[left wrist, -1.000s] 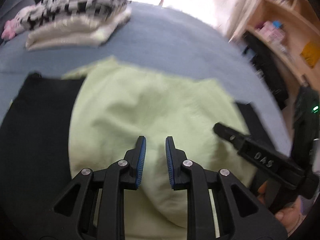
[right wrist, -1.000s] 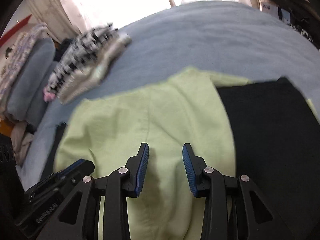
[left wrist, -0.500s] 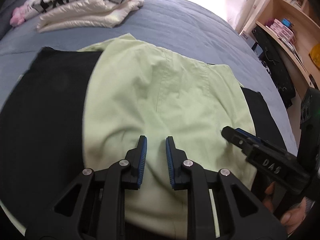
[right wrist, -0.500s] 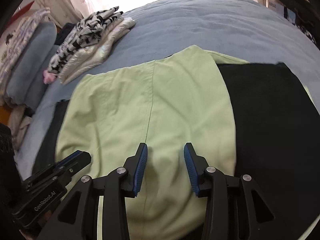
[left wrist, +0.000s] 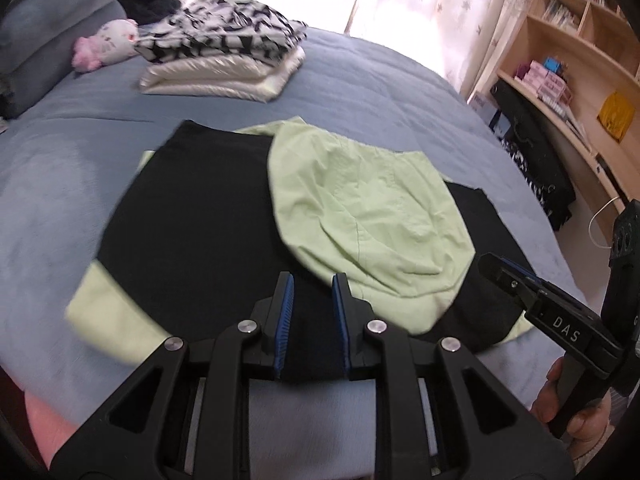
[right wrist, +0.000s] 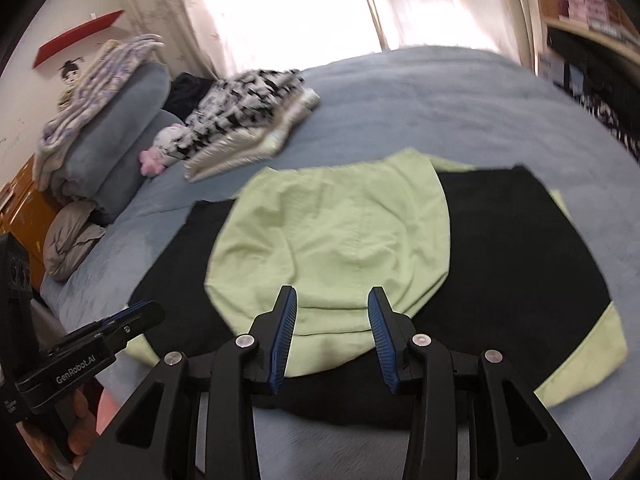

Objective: Fold large clothes

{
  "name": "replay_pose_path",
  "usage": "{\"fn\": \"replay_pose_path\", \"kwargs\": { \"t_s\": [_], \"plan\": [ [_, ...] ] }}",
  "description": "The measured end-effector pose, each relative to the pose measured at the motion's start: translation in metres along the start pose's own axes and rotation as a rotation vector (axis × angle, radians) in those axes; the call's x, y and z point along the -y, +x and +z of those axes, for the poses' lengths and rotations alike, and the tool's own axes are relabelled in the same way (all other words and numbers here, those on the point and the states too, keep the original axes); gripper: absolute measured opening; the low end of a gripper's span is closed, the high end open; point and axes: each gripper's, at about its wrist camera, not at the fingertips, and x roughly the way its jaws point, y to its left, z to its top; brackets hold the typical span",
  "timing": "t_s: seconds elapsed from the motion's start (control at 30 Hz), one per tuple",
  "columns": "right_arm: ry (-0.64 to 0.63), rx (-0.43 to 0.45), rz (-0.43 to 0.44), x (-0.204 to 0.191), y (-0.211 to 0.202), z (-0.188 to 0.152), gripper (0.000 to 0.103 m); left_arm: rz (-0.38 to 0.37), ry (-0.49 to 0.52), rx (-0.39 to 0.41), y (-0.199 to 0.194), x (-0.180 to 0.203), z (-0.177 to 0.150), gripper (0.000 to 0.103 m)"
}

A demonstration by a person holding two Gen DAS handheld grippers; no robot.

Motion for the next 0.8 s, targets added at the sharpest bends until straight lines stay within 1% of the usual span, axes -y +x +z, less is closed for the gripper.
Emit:
{"fn": "replay_pose_path", "kwargs": {
  "t_s": [0.1,0.2,0.4,0.43,0.53,0.57,0.6,0.63,0.73,0.8],
  "plan": [
    [-0.017,0.046,-0.001,-0.012,-0.024,-0.006,0.039,0.006,-0.031,0.017,-0.022,-0.011,-0.01,0.023],
    [-0.027,0.073,-0.004,-0.02,-0.039,-0.012,0.039,0.001,-0.076,0.011,-0.034,-0.027,-0.02,0.025],
    [-0.041,0.07,-0.012,-0.022,-0.054,-0.024,0.039,-0.02,-0.176,-0.057,-0.036,-0.061,-0.053,0.028],
    [-0.042,0.067,-0.014,-0.021,-0.052,-0.024,0.039,-0.023,-0.19,-0.069,-0.035,-0.066,-0.058,0.03],
    [-0.054,0.05,-0.014,-0.018,-0.047,-0.028,0.039,-0.033,-0.25,-0.096,-0.025,-0.083,-0.069,0.038],
    [-0.056,0.045,-0.013,-0.017,-0.044,-0.028,0.039,-0.043,-0.289,-0.103,-0.021,-0.09,-0.071,0.041],
    [-0.059,0.04,-0.011,-0.015,-0.039,-0.027,0.039,-0.052,-0.319,-0.105,-0.017,-0.096,-0.072,0.042],
    [-0.062,0.033,-0.008,-0.015,-0.035,-0.028,0.039,-0.062,-0.351,-0.103,-0.014,-0.101,-0.072,0.042],
    [-0.07,0.019,-0.01,-0.014,-0.02,-0.028,0.038,-0.083,-0.398,-0.082,-0.004,-0.111,-0.071,0.044],
    [-0.067,0.013,-0.013,-0.013,-0.007,-0.026,0.038,-0.092,-0.423,-0.071,0.006,-0.114,-0.068,0.047]
  ]
}}
